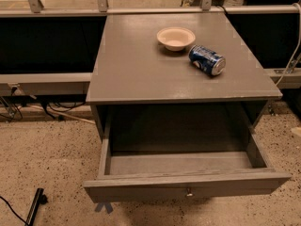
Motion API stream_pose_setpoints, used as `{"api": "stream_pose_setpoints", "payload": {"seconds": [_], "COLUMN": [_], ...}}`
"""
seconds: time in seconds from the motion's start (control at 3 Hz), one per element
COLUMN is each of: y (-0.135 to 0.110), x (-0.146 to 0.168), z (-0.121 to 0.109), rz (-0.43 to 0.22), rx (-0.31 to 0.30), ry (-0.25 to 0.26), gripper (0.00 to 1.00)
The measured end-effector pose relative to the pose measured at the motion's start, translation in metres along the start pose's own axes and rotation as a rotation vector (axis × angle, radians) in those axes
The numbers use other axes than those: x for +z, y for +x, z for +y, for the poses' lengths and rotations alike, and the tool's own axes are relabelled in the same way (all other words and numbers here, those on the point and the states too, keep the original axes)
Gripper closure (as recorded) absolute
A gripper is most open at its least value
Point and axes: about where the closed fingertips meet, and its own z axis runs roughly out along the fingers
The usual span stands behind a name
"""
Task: Close top drawer
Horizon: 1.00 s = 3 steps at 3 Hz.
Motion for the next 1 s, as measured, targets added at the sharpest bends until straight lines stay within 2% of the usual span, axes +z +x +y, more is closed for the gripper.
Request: {"api": "stream_pose_setpoints", "payload": {"seconds": [0.33,0.67,1.0], "y": [-0.001,-0.001,0.004], "x": [0.044,0.080,0.103], "z": [0.036,0.062,0.077], "rz": [-0.055,-0.077,-0.095], "rx": [-0.013,-0.031,-0.030], "ry": [-0.002,-0.020,-0.036], "gripper": [0.18,0.41,0.64]}}
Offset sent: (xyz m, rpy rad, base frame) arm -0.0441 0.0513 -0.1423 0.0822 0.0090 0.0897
